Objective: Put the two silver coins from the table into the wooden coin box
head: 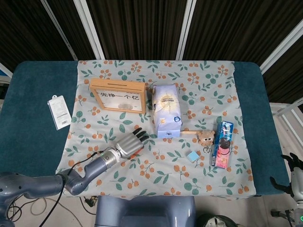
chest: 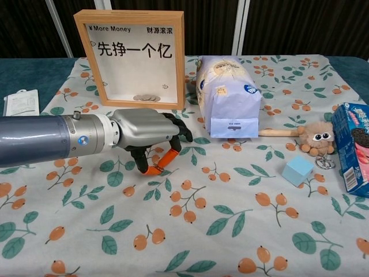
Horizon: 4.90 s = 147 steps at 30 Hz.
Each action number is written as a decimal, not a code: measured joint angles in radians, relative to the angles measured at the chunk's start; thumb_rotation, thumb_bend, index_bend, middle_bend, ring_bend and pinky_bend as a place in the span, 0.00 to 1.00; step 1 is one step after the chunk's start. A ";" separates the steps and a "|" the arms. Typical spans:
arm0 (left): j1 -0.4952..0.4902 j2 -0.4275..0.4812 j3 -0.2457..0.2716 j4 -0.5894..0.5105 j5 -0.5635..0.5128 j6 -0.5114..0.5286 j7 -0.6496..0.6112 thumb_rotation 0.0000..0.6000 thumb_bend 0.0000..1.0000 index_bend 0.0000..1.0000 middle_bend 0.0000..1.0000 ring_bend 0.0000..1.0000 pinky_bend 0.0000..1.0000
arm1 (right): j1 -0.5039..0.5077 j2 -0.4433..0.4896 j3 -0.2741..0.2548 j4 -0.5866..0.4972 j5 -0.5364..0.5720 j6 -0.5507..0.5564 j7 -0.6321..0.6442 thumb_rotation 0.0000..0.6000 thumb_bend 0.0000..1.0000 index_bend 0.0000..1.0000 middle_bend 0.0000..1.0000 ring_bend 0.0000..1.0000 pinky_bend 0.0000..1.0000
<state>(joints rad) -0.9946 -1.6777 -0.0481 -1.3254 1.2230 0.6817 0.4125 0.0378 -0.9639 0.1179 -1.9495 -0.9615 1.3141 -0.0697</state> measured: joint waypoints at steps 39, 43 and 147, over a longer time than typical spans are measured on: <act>-0.364 0.776 -0.138 -0.288 -0.695 -0.323 -0.193 1.00 0.61 0.68 0.14 0.00 0.00 | 0.000 -0.006 0.001 -0.006 0.013 0.018 -0.008 1.00 0.37 0.19 0.05 0.04 0.00; -0.425 0.736 -0.069 -0.181 -0.762 -0.328 -0.208 1.00 0.61 0.68 0.14 0.00 0.00 | 0.001 -0.007 0.002 -0.007 0.015 0.020 -0.011 1.00 0.37 0.19 0.05 0.04 0.00; -0.591 0.425 0.161 0.153 -0.943 -0.260 -0.159 1.00 0.46 0.44 0.10 0.00 0.00 | -0.003 -0.006 0.003 -0.008 0.020 0.027 -0.010 1.00 0.37 0.19 0.05 0.04 0.00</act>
<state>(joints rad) -1.5853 -1.2528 0.1134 -1.1719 0.2795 0.4220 0.2539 0.0344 -0.9697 0.1209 -1.9572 -0.9410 1.3415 -0.0798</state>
